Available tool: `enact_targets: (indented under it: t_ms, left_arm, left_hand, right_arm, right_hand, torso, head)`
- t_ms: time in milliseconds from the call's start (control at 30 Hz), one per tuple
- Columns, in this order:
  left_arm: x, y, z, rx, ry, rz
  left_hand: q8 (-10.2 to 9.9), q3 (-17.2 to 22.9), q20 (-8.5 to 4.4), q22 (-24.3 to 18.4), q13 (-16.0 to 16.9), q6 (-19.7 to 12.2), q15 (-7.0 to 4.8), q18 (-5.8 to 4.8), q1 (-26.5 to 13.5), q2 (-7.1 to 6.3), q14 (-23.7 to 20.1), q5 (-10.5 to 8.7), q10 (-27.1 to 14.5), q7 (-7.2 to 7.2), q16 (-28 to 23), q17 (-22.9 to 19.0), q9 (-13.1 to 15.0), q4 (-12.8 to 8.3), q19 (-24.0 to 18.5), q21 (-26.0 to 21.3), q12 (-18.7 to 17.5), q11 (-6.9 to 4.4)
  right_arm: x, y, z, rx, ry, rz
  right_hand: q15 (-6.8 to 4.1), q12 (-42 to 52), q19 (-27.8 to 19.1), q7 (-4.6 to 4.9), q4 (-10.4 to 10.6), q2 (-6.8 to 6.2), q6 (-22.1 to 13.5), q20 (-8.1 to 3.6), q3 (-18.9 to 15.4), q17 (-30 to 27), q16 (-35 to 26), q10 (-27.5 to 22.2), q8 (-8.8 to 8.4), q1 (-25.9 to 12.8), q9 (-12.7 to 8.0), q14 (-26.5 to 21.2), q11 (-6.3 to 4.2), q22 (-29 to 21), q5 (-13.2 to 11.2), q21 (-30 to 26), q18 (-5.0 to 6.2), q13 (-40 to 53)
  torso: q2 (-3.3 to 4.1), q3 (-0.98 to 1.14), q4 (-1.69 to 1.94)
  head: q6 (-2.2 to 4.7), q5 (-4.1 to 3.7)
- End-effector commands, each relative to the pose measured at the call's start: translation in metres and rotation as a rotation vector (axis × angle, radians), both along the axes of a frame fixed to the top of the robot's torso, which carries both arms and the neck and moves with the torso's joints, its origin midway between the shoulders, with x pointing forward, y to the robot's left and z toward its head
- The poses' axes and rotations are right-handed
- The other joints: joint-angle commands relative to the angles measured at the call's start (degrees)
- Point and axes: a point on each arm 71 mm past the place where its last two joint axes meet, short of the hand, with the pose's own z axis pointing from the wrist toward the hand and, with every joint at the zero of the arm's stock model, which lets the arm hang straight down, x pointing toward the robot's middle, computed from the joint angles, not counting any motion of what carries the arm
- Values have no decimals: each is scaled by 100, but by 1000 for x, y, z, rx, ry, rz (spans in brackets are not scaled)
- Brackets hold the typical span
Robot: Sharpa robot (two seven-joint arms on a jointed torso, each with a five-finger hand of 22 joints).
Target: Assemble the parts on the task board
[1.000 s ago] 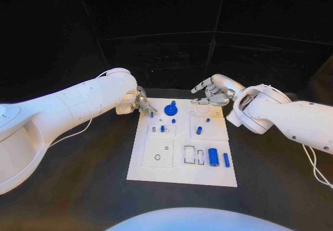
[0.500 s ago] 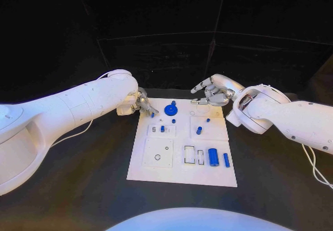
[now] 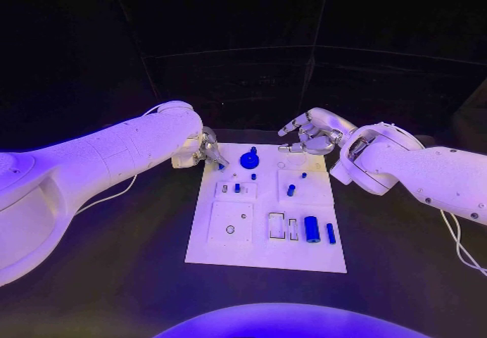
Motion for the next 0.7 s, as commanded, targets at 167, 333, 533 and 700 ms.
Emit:
enact_targets:
  t_ms: [167, 333, 533, 700]
  left_arm:
    - [1, 0, 1, -11, -7, -12]
    - [1, 1, 1, -9, -2, -12]
    - [1, 4, 1, -9, 0, -10]
    - [1, 8, 0, -14, 6, 0]
  left_hand:
    - [-82, 817, 13, 11, -70, -134, 3, 3, 390, 44, 594, 12, -94, 24, 40, 1509, -72, -443, 2, -22, -29, 20]
    - [-53, 1740, 46, 33, -129, -127, 44, 0, 184, -145, 594, 25, -86, 71, 40, 1509, -88, -683, 4, -20, -40, 48]
    - [46, 2548, 68, 52, -171, -130, 62, 2, -211, -343, 594, 22, -67, 92, 40, 1509, -55, -838, 4, -19, -21, 66]
    - [114, 2941, 70, 54, -203, -150, 62, 4, -439, -442, 594, 39, -69, 95, 40, 1509, -26, -923, 1, -26, -17, 66]
  right_arm:
    - [0, 1, 1, 1, 0, 5]
    - [0, 1, 1, 0, 1, 5]
    - [0, 0, 1, 0, 1, 5]
    - [0, 0, 1, 0, 1, 5]
  right_hand:
    - [-41, -3, -40, 3, -10, 59, 7, -7, -13, 6, -29, -14, 15, 8, -6, 8, 0, -1, 26, -32, 49, 2]
    - [-41, -3, -40, 3, -10, 59, 7, -7, -13, 6, -29, -14, 15, 8, -6, 8, 0, -1, 26, -32, 49, 2]
    - [-41, -3, -40, 3, -10, 59, 7, -7, -13, 6, -29, -14, 15, 8, -6, 8, 0, -1, 26, -32, 49, 2]
    - [-41, 1, -36, 3, -17, 67, 8, -7, -10, 13, -26, -12, 16, 20, -5, 10, -1, 5, 33, -30, 48, 4]
  torso:
    - [-1, 0, 7]
    - [0, -2, 3]
    - [0, -3, -2]
    - [-3, -2, 6]
  head:
    - [2, 4]
    - [8, 3]
    - [0, 13]
    - [1, 9]
